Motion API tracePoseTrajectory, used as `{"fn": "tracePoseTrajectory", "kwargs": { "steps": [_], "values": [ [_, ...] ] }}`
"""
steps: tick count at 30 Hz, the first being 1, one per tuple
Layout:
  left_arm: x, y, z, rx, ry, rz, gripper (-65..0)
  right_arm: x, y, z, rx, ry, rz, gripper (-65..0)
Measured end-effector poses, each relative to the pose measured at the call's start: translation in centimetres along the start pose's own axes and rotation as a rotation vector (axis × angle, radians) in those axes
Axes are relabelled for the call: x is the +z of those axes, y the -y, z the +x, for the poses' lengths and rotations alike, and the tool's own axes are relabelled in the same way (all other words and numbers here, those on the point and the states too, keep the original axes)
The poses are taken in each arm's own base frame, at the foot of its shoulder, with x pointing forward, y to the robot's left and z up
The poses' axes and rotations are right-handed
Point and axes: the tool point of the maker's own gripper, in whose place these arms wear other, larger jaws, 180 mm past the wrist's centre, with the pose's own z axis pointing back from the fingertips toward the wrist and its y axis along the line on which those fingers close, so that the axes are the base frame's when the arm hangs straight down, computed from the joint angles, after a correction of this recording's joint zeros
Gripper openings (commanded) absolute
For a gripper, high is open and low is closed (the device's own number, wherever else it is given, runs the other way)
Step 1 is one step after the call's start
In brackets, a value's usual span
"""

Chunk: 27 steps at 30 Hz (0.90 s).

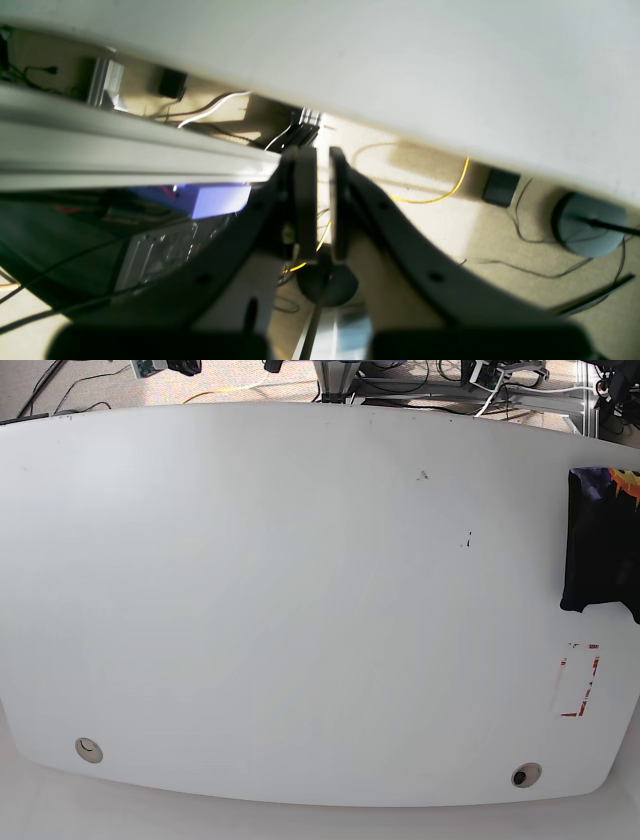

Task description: Layout the t-shirt on the table in an organized manner, then fold the t-shirt properly

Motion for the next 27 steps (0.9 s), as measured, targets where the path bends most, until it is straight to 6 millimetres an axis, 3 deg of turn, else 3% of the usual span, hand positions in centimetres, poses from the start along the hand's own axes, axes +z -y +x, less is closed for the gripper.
{"fn": "tracePoseTrajectory", "kwargs": {
  "steps": [7,12,16,21,27],
  "values": [
    [0.7,0.2,-2.2,-0.02,-0.057,-0.031,-65.0,0.3,-2.4,-3.1,-0.051,-0.081,0.066,-62.0],
    [0.7,0.8,-5.4,0.014,-0.135,-0.048,-65.0,0.1,-2.8,-5.8,-0.073,-0.181,0.079,-62.0],
    [-0.3,2.1,-8.4,0.048,-0.206,-0.091,-65.0,-0.9,-3.4,-7.1,-0.089,-0.218,0.11,-62.0],
    [-2.9,2.3,-8.9,0.064,-0.196,-0.106,-65.0,-3.0,-3.1,-8.6,-0.105,-0.229,0.12,-62.0],
    [-4.8,3.1,-11.2,0.102,-0.251,-0.133,-65.0,-4.5,-3.2,-12.7,-0.086,-0.348,0.147,-62.1]
  ]
}}
